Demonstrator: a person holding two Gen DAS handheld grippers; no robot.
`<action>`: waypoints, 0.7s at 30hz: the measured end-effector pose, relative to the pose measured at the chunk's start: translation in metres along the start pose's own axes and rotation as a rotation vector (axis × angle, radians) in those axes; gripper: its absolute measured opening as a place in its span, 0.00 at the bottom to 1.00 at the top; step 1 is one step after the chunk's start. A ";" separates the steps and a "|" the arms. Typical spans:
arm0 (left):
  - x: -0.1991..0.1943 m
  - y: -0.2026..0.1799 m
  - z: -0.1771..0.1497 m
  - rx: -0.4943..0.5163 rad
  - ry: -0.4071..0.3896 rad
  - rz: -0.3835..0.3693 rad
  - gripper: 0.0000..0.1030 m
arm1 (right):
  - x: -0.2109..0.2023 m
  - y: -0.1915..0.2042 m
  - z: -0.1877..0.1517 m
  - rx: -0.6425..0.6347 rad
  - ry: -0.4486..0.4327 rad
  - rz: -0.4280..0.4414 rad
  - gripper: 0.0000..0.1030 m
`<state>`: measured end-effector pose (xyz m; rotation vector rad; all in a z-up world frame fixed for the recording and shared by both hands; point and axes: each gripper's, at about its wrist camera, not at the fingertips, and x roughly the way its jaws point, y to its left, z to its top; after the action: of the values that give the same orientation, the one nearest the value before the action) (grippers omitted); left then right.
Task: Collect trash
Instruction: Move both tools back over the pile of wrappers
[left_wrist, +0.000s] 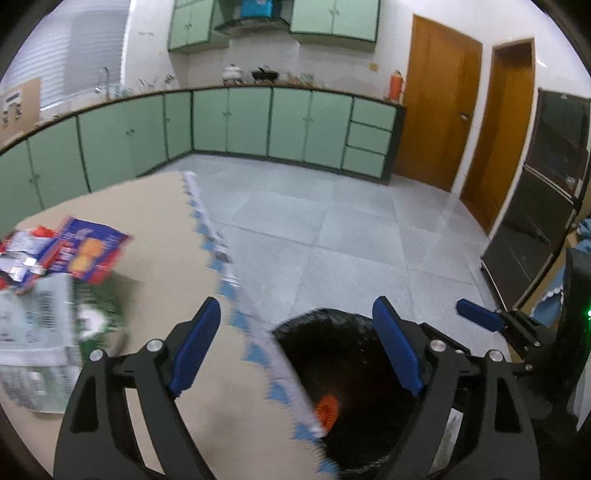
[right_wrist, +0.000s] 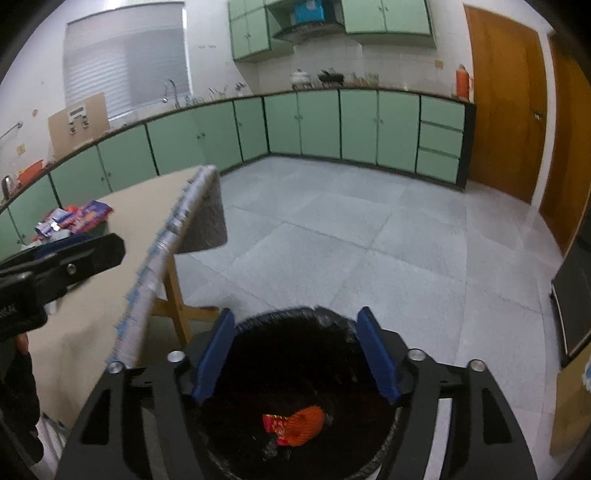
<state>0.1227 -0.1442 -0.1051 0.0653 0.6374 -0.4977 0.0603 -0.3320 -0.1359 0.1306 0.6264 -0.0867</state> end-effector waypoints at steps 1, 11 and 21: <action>-0.007 0.006 0.001 -0.005 -0.013 0.016 0.81 | -0.001 0.007 0.004 -0.007 -0.011 0.007 0.71; -0.086 0.123 -0.013 -0.066 -0.115 0.375 0.86 | -0.001 0.113 0.036 -0.104 -0.091 0.218 0.77; -0.114 0.222 -0.021 -0.202 -0.108 0.570 0.86 | 0.029 0.228 0.064 -0.227 -0.138 0.348 0.77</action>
<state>0.1356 0.1046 -0.0753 0.0261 0.5297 0.1136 0.1477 -0.1174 -0.0799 0.0125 0.4642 0.3089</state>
